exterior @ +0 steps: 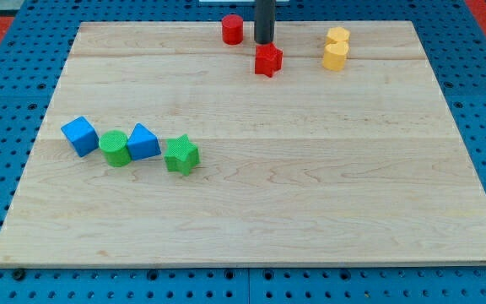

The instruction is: Move your arm towards the top right

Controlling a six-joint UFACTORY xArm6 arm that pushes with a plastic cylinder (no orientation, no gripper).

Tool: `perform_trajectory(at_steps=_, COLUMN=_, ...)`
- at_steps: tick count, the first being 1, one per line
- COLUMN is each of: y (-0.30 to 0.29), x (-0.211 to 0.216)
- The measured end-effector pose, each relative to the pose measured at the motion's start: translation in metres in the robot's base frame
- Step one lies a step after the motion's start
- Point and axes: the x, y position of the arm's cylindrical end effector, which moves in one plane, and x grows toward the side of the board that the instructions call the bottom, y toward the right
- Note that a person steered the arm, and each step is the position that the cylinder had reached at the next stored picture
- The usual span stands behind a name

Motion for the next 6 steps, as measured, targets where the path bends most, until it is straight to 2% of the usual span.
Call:
perform_trajectory(at_steps=1, y=-0.046, x=-0.014)
perform_trajectory(at_steps=3, y=-0.187, x=-0.011)
perform_trajectory(at_steps=4, y=-0.107, x=-0.015)
perform_trajectory(at_steps=6, y=0.137, x=-0.015)
